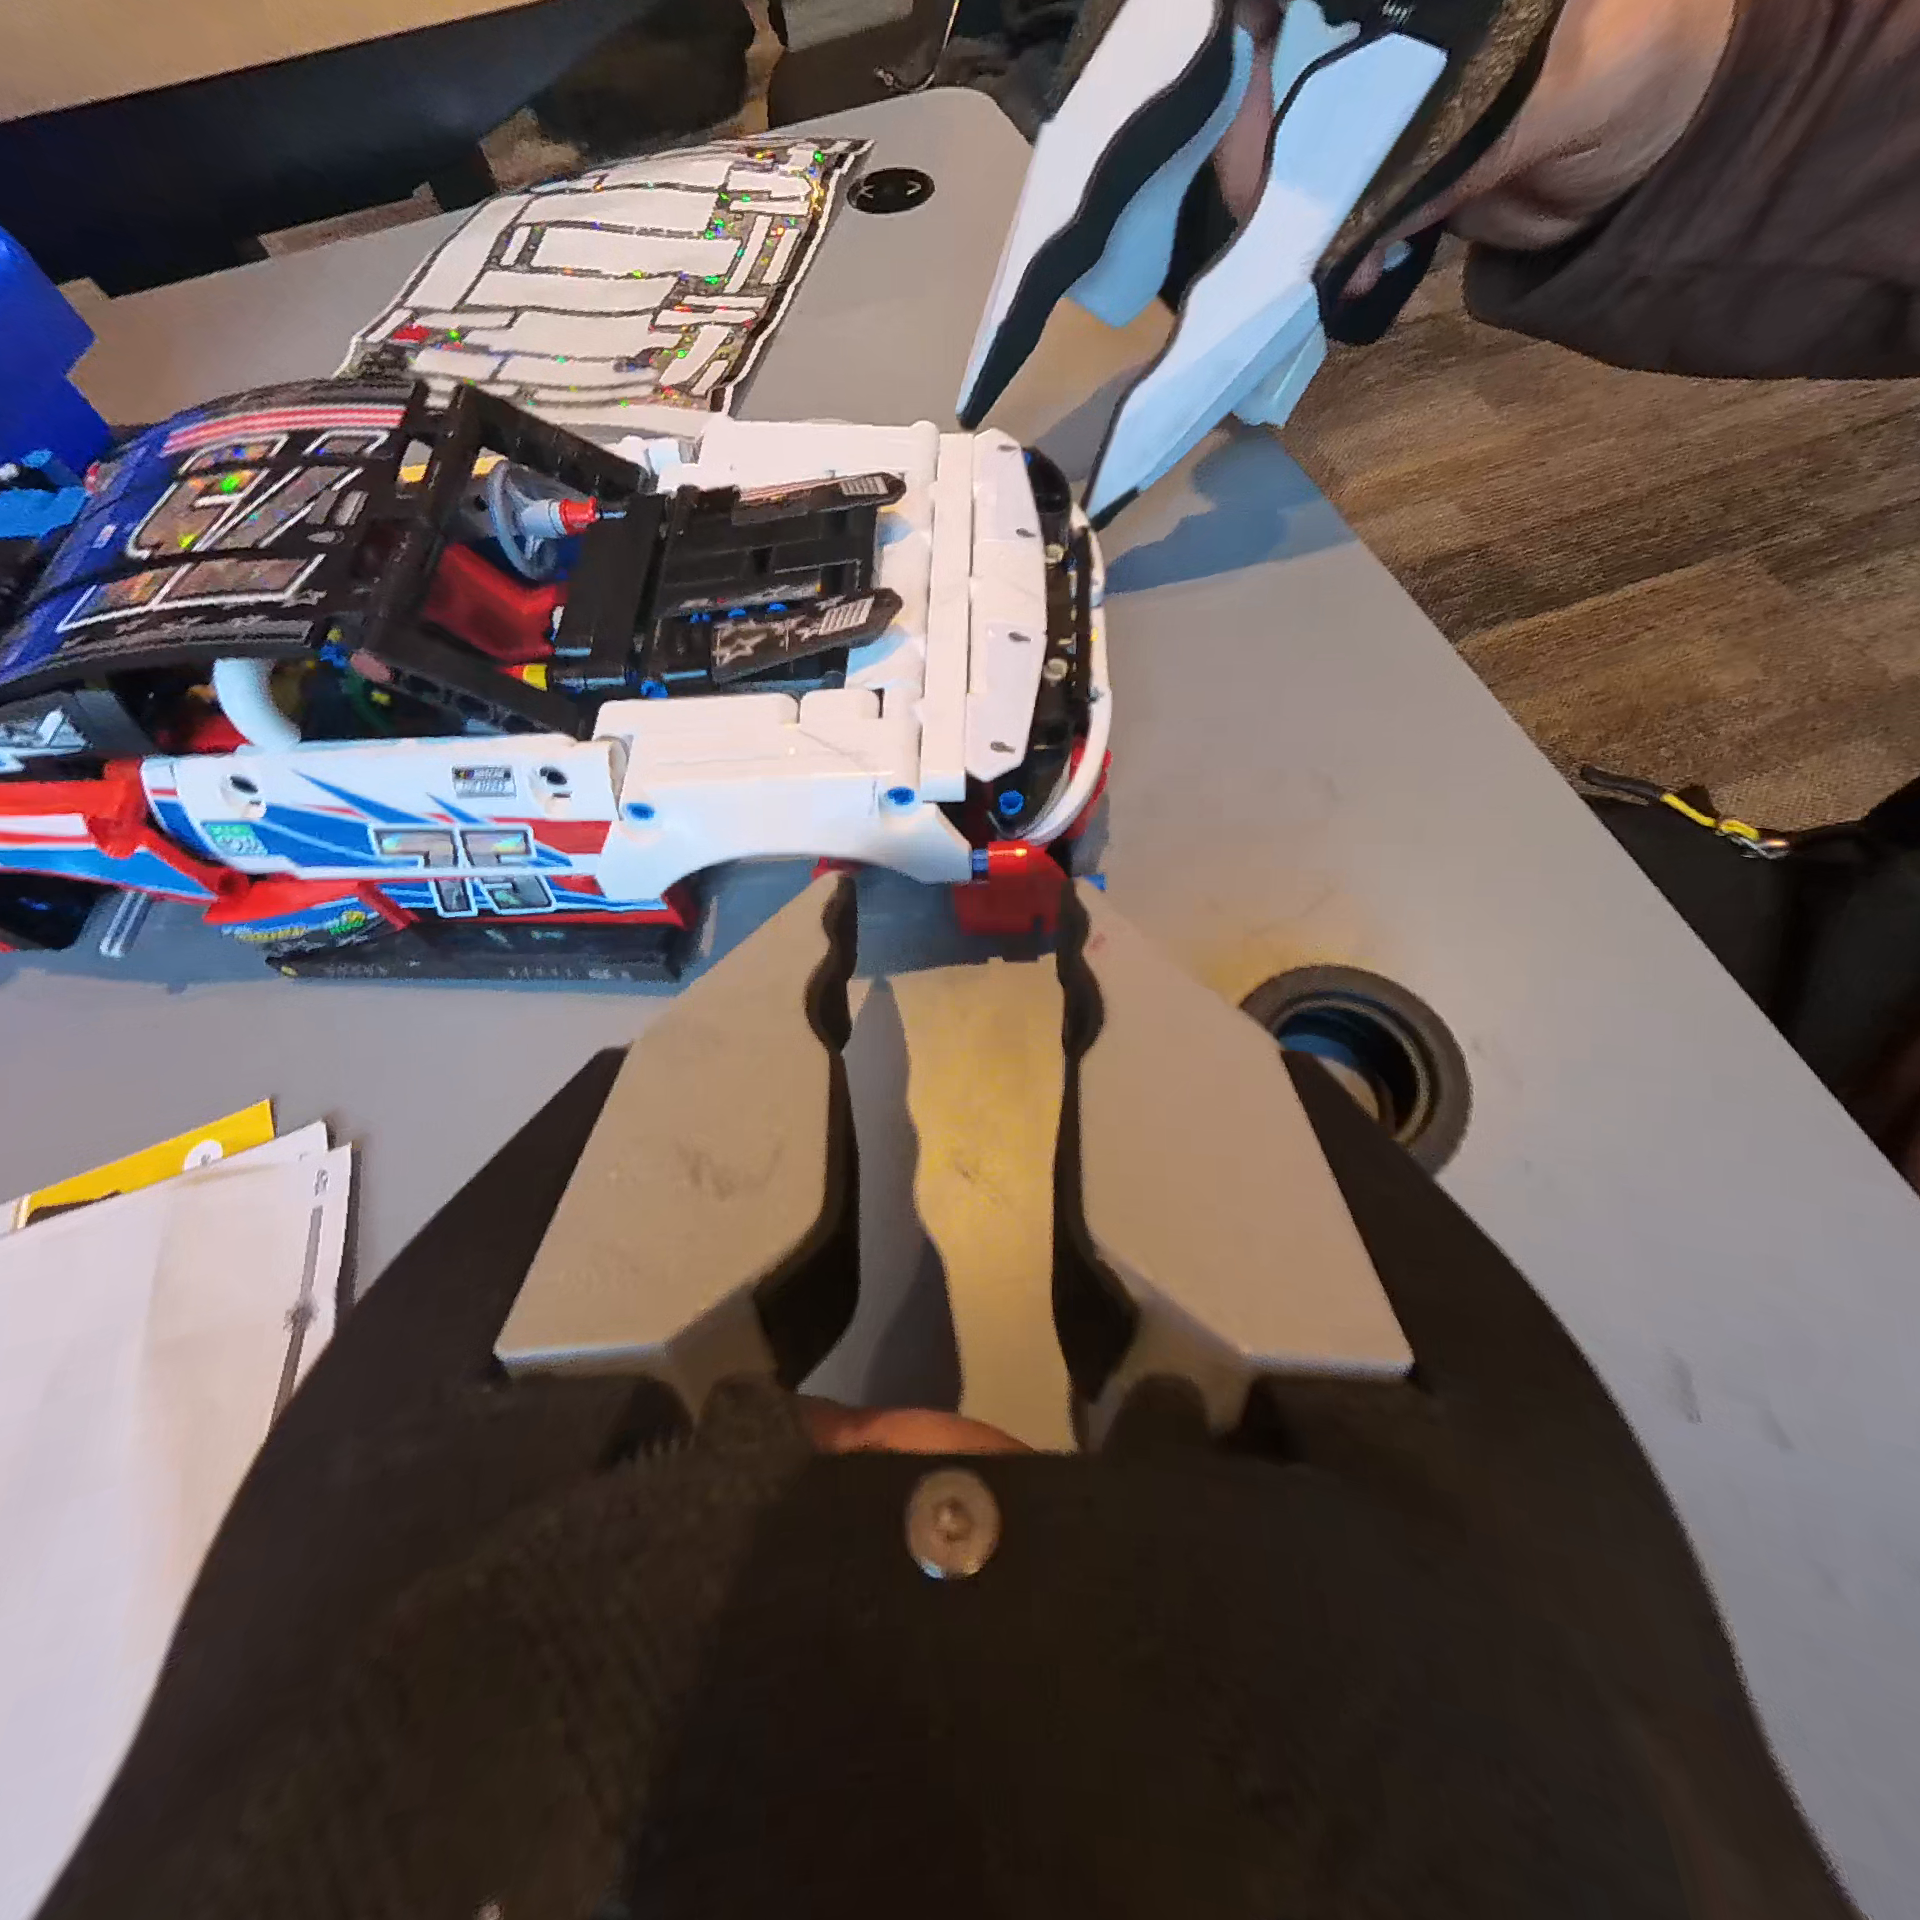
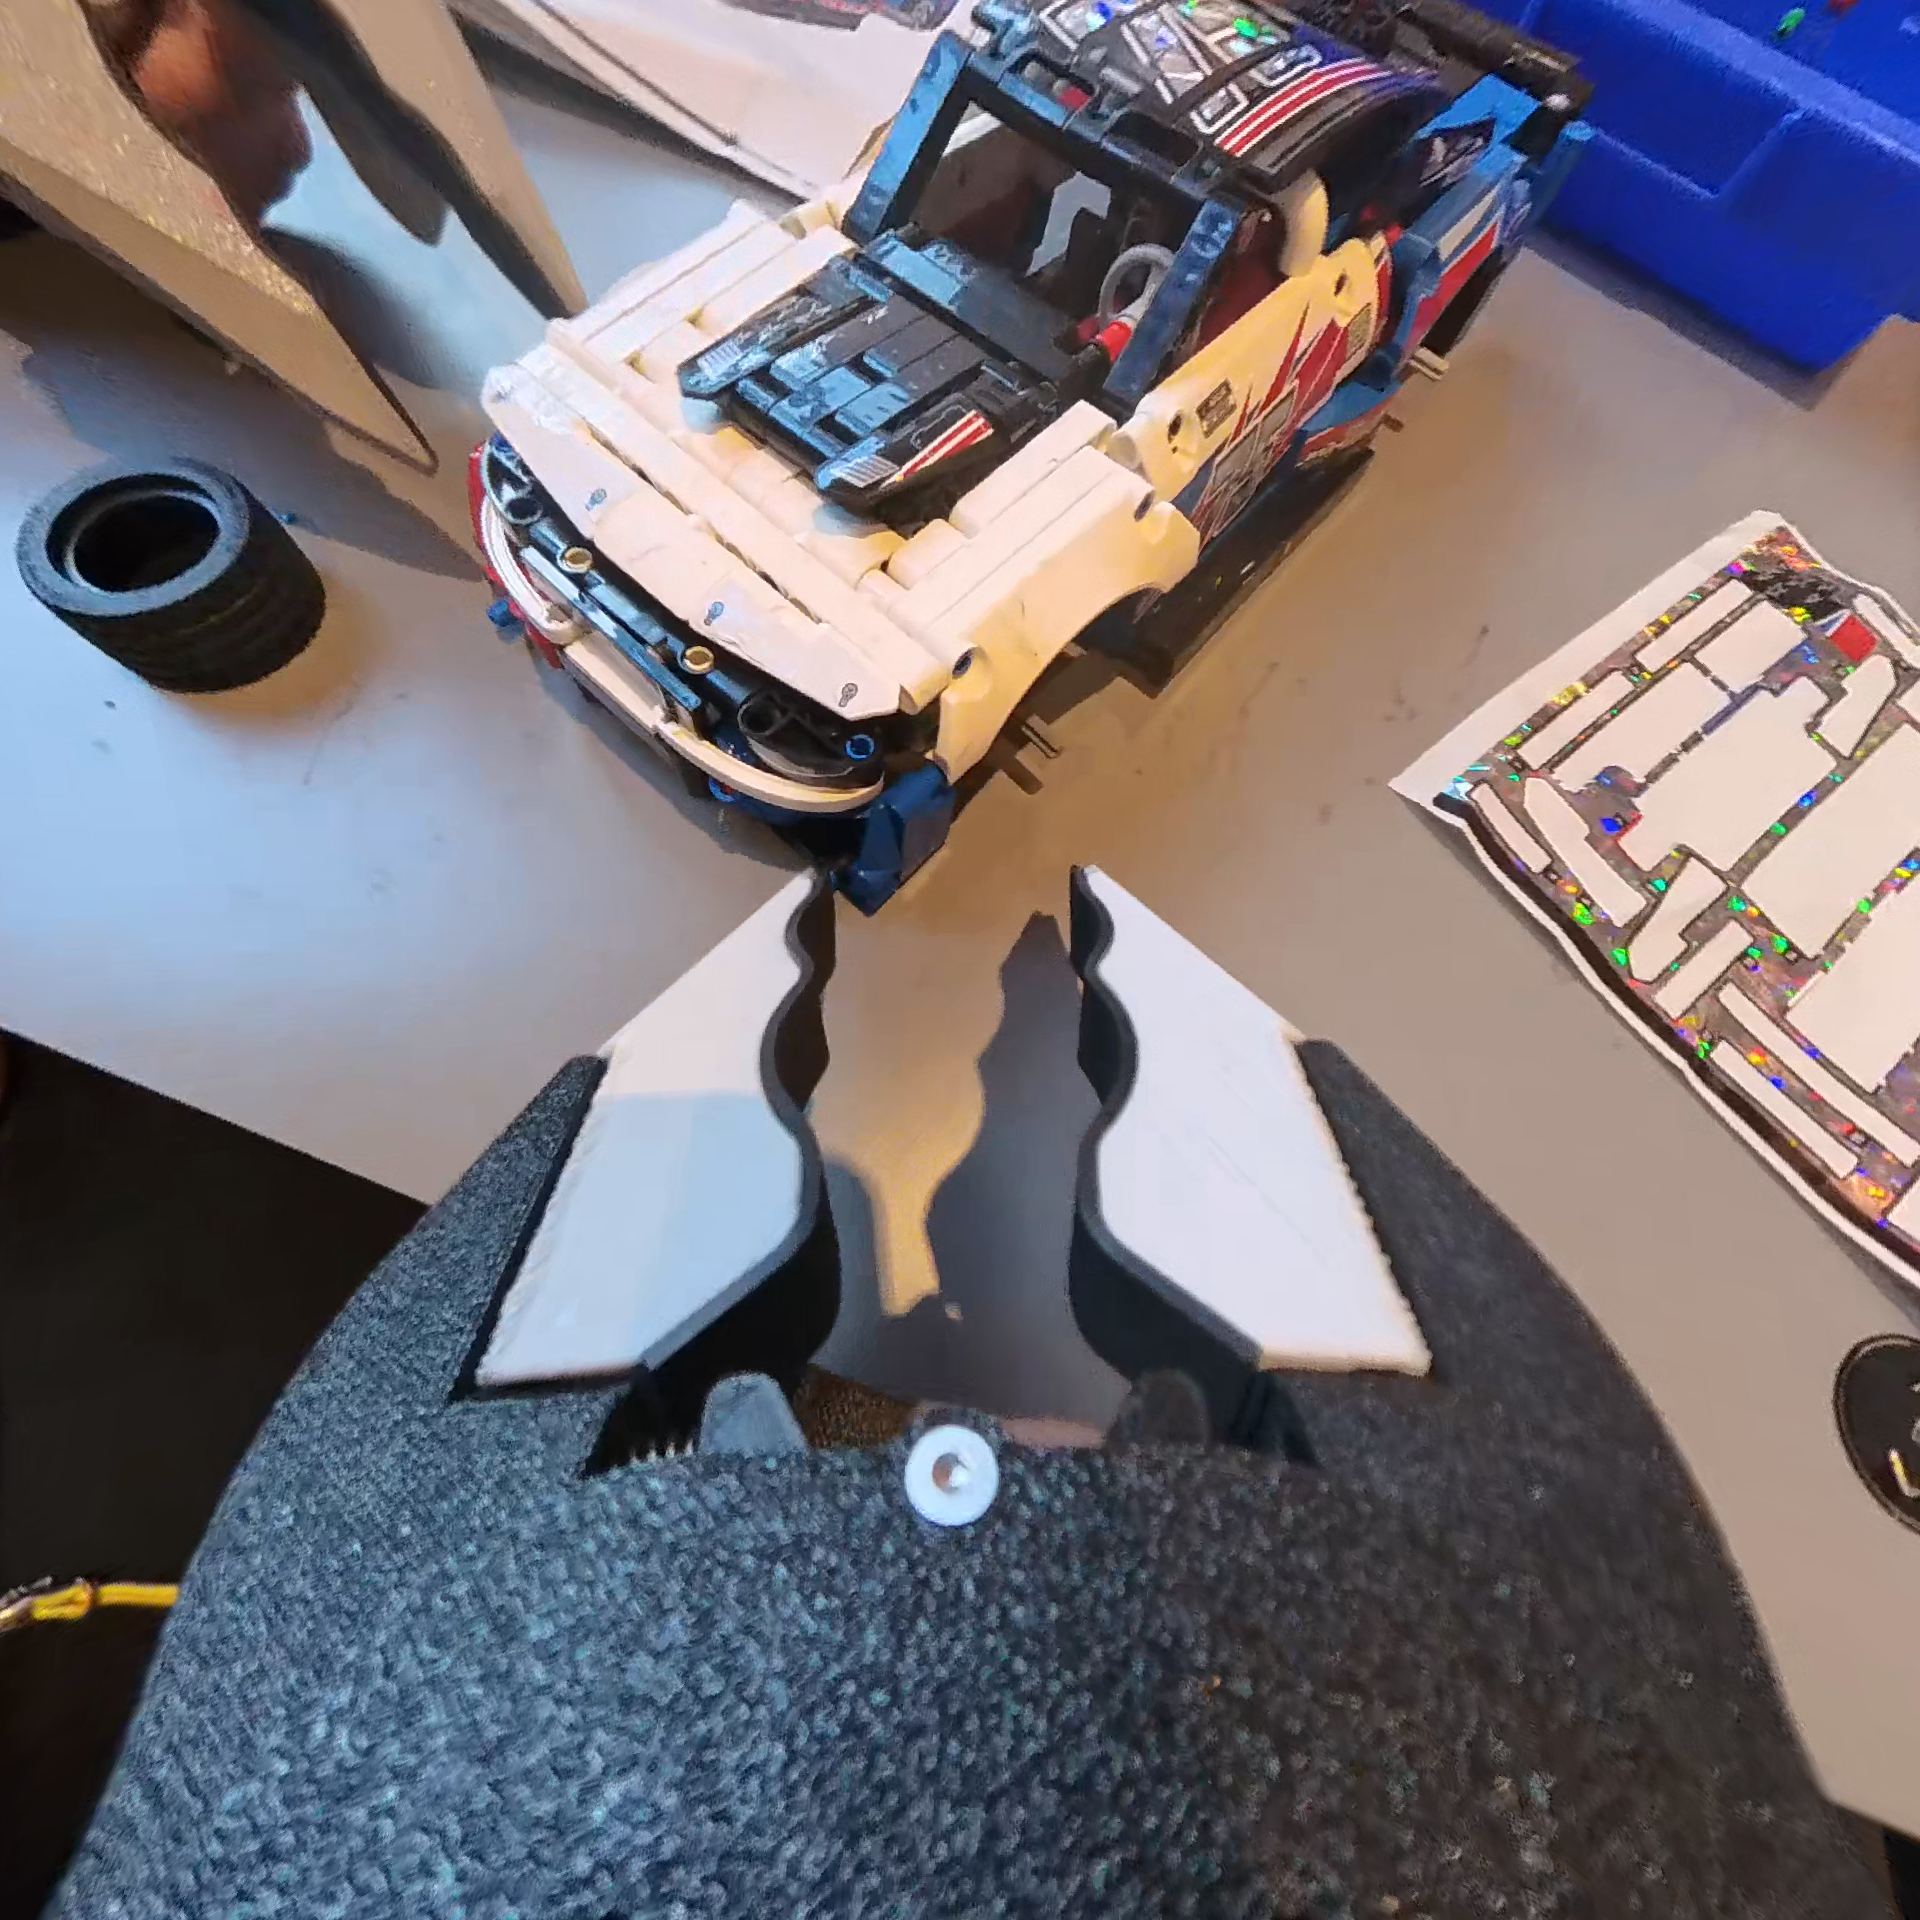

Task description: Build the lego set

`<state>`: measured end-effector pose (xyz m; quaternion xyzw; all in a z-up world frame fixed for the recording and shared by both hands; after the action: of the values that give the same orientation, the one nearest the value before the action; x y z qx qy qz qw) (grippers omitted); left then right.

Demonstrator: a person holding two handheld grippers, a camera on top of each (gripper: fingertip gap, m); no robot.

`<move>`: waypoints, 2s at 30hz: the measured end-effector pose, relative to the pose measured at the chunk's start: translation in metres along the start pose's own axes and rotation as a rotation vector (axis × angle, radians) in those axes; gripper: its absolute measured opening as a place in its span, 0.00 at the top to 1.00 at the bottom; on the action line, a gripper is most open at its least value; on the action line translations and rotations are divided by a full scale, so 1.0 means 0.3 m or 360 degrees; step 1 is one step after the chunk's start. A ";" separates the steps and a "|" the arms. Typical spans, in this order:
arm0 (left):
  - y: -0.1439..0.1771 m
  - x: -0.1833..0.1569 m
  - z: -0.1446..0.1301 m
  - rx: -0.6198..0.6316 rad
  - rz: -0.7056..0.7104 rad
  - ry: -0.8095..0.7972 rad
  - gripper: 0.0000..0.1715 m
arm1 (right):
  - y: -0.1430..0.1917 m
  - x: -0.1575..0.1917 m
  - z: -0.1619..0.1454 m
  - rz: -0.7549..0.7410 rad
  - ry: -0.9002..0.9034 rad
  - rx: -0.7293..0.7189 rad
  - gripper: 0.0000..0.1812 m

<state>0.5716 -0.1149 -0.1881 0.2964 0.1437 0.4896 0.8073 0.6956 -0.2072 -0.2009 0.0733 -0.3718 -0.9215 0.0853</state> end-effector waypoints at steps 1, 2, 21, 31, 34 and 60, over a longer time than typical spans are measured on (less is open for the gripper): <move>-0.008 -0.004 0.006 -0.0003 -0.0012 0.0001 0.79 | -0.001 -0.001 -0.001 0.0015 0.0023 0.0012 0.76; -0.017 -0.008 0.003 0.0022 -0.0027 -0.0005 0.79 | -0.002 0.000 0.000 0.0039 0.0042 0.0020 0.76; -0.034 -0.024 -0.003 0.0077 -0.0155 0.0029 1.00 | -0.082 0.046 0.024 0.0352 0.0234 0.0176 0.75; -0.026 -0.009 -0.012 0.0076 -0.0195 0.0126 0.76 | -0.071 0.020 0.000 0.0344 0.0233 0.0251 0.73; -0.030 -0.003 0.001 0.0045 -0.0210 0.0181 0.75 | -0.058 -0.005 0.016 0.0387 0.0178 0.0158 0.73; -0.075 0.000 -0.006 0.0152 -0.0101 0.0300 0.78 | -0.103 0.047 0.044 0.0832 0.0255 0.0184 0.74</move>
<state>0.5865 -0.1219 -0.2034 0.2825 0.2514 0.4820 0.7904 0.6762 -0.1795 -0.2141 0.0522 -0.4221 -0.8368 0.3448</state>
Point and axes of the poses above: each gripper's, where its closed fingertips meet, y back along the fingers, z out of its top, x = y × z across the jaws, the point moved 2 cm from there along y, back along the fingers, and after that the axes turned 6 degrees about x, right-handed, at the moved point
